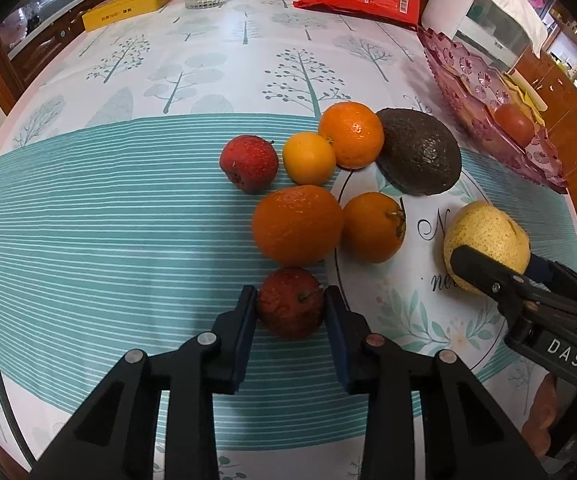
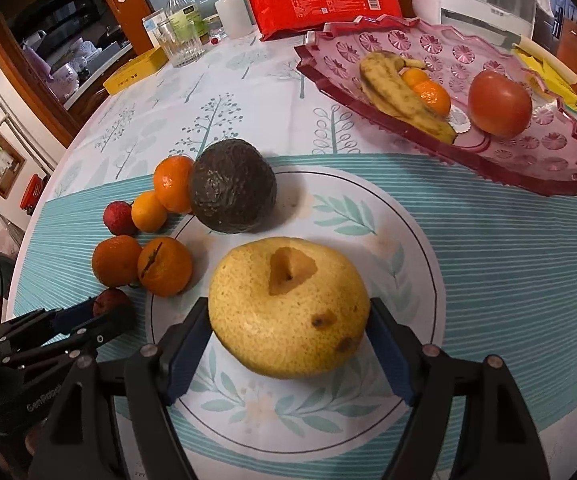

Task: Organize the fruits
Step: 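Lift the pear with the right tool while the left tool lifts the red fruit toward the bowl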

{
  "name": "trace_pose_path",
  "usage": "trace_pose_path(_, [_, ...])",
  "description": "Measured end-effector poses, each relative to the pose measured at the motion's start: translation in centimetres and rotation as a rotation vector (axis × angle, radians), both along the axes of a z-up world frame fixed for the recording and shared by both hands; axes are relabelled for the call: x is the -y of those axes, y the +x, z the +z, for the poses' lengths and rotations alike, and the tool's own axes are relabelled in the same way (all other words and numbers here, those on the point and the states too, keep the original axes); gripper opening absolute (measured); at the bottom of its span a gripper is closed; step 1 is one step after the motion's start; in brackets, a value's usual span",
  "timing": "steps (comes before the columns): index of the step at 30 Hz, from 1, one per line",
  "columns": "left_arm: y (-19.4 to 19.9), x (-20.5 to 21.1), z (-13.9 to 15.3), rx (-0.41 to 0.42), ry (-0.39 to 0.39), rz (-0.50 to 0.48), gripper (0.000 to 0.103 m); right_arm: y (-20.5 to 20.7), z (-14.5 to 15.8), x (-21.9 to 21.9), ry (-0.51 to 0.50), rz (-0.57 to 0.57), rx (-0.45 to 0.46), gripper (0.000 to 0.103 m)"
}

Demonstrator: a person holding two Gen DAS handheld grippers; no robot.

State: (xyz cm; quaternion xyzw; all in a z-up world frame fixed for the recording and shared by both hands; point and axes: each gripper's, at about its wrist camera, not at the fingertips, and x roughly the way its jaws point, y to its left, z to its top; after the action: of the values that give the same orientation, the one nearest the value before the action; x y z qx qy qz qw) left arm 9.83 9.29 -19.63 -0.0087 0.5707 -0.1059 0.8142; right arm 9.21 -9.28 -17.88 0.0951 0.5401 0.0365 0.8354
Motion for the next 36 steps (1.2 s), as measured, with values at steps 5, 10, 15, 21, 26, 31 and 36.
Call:
trace_pose_path(5, [-0.2, 0.1, 0.1, 0.010, 0.009, -0.001, 0.032, 0.0, 0.0, 0.0, -0.001, 0.003, 0.018, 0.076])
trace_pose_path(10, [-0.5, 0.2, 0.3, 0.019, 0.010, -0.005, 0.031, -0.4, 0.0, -0.1, -0.016, 0.016, 0.024, 0.075])
trace_pose_path(15, [-1.1, 0.6, 1.1, 0.031, 0.007, -0.023, 0.031, -0.9, 0.2, 0.1, -0.016, 0.017, 0.014, 0.075])
trace_pose_path(21, [-1.8, 1.2, 2.5, 0.054, -0.007, -0.039, 0.031, -2.0, 1.0, 0.5, -0.015, 0.024, 0.021, 0.075])
trace_pose_path(26, [-2.2, 2.0, 3.5, 0.071, -0.014, -0.051, 0.031, -2.8, 2.4, 0.8, -0.014, 0.029, 0.050, 0.075])
trace_pose_path(31, [-2.6, 3.0, 4.8, 0.096, -0.024, -0.068, 0.031, -3.5, 3.8, 1.6, -0.015, 0.019, 0.080, 0.075])
trace_pose_path(36, [-2.7, 4.0, 6.3, 0.117, -0.040, -0.082, 0.031, -4.3, 5.4, 2.7, -0.019, 0.005, 0.108, 0.075])
